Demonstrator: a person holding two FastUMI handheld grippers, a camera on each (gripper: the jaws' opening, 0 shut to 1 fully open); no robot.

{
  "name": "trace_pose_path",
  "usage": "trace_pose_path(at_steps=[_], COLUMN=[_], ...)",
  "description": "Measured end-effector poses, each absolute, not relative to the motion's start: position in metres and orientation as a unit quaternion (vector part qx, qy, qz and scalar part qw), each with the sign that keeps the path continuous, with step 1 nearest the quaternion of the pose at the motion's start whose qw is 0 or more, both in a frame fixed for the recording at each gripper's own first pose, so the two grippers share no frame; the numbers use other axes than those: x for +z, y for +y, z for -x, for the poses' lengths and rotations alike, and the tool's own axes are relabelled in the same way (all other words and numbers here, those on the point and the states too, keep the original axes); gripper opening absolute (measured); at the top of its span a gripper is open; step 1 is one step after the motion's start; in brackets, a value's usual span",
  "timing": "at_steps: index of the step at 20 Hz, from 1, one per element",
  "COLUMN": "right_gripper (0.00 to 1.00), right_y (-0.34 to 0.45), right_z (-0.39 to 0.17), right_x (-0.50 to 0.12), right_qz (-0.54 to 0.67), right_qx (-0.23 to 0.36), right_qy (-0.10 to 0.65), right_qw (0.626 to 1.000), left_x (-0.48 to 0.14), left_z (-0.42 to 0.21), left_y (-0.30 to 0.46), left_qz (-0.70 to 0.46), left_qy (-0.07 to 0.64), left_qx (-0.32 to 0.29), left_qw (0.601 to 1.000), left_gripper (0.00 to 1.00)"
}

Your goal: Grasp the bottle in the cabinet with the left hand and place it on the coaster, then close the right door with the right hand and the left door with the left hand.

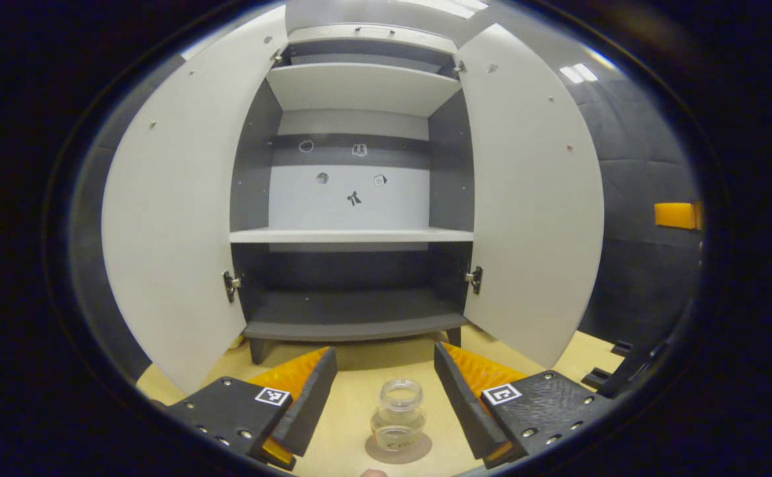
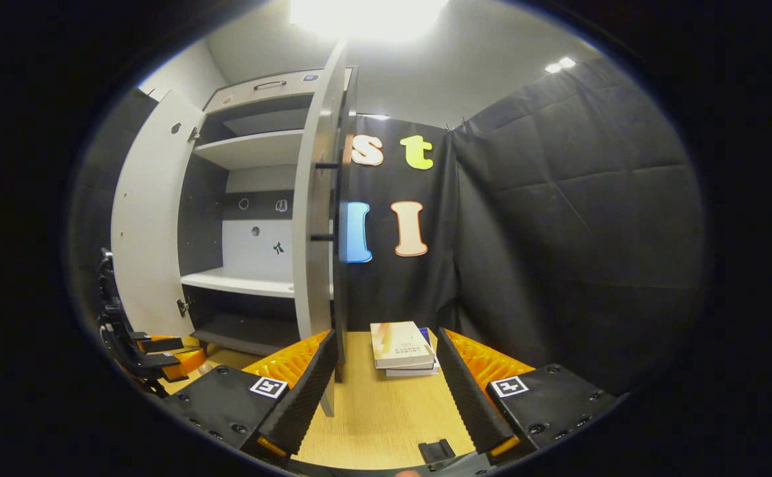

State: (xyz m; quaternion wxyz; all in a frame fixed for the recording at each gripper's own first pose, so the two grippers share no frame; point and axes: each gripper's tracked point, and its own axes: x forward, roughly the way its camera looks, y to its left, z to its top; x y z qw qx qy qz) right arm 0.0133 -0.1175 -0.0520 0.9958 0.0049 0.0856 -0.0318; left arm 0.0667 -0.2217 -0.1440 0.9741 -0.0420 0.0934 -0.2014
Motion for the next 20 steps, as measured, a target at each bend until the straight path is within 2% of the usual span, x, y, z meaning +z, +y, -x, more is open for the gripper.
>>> trace_pose_path(at_steps=[2, 7, 8, 14, 20], right_gripper=[0.92, 0.99, 0.95, 0.95, 0.95], right_y=[-0.119, -0.131, -0.134, -0.130, -0.122], right_z=[-0.027, -0.063, -0.070, -0.110, -0.131], right_x=[-0.042, -0.004, 0.005, 0.039, 0.040], right_qz=[-0.026, -0.038, -0.031, -0.033, -0.041], right_qx=[-0.020, -0.011, -0.013, -0.020, -0.044], right_qy=[0.088, 0.069, 0.063, 0.054, 0.056], right_qw=[0.996, 0.997, 0.997, 0.998, 0.997], left_x=[-0.118, -0.074, -0.067, -0.054, -0.040], left_z=[-0.063, -0.043, -0.040, -0.033, -0.033], left_y=[-0.204, -0.162, -0.151, -0.077, -0.009], left_qz=[0.033, 0.038, 0.037, 0.021, 0.017], left_qy=[0.078, 0.052, 0.048, 0.035, 0.024], left_qx=[-0.189, -0.156, -0.148, -0.082, -0.036], left_qw=[0.978, 0.986, 0.987, 0.996, 0.999], left_gripper=[0.89, 0.89, 0.89, 0.89, 0.89])
